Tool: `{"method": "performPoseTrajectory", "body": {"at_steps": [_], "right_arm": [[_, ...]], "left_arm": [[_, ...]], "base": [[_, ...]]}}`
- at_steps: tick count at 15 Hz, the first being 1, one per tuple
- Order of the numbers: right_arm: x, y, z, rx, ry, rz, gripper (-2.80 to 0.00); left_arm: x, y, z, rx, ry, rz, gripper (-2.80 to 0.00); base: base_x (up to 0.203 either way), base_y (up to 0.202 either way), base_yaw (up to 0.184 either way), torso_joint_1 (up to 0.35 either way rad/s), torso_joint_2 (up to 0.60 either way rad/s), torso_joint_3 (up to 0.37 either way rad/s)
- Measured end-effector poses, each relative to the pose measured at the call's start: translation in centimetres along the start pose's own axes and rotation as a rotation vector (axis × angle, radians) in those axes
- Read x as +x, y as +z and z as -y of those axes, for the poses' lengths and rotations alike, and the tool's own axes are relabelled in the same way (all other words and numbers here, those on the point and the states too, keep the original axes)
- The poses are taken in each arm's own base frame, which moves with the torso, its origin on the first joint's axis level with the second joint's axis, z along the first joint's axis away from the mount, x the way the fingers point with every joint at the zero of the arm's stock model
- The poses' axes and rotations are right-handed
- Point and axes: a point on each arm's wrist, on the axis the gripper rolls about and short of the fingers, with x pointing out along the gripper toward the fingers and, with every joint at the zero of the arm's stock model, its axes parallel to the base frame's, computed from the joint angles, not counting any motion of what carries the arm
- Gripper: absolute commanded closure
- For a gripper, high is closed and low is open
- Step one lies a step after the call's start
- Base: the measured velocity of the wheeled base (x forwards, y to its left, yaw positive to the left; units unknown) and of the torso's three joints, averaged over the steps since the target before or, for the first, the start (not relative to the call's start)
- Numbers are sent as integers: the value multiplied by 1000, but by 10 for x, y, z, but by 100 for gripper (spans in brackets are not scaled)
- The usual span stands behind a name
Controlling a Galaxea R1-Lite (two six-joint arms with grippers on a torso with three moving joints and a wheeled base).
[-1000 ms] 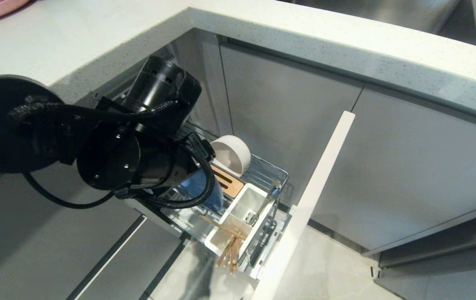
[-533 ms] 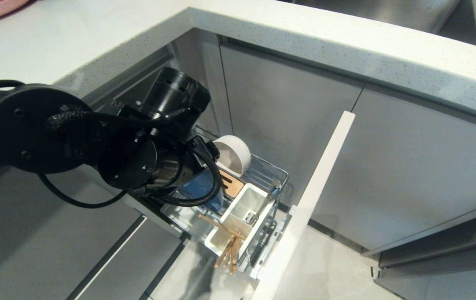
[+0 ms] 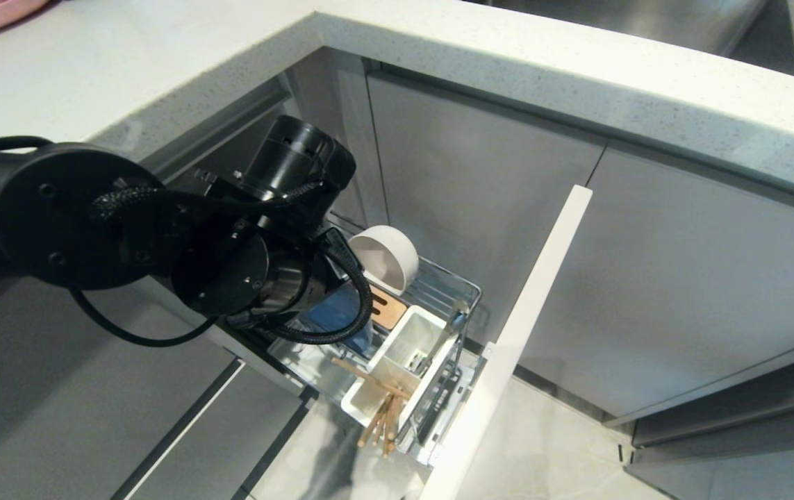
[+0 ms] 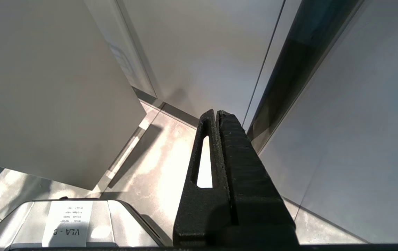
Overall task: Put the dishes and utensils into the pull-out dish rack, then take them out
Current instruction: Take the plate out of the cupboard
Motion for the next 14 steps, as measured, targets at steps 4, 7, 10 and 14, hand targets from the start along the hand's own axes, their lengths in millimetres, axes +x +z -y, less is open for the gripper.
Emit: {"method": "performPoseTrajectory", "body": {"at_steps": [4, 7, 10, 14], "right_arm": [[0, 0, 0, 0, 1, 0, 0], [0, 0, 0, 0, 0, 0, 0], [0, 0, 0, 0, 0, 0, 0], [0, 0, 0, 0, 0, 0, 0]], "left_arm": [[-1, 1, 1, -6, -10, 3, 0], [-2, 0, 1, -4, -10, 2, 0], [-10, 1, 3, -12, -41, 10, 0], [-39, 11, 0, -38, -119, 31, 0]], "base": [[0, 0, 0, 0, 0, 0], [0, 0, 0, 0, 0, 0], [0, 0, 0, 0, 0, 0], [0, 0, 0, 0, 0, 0]]}}
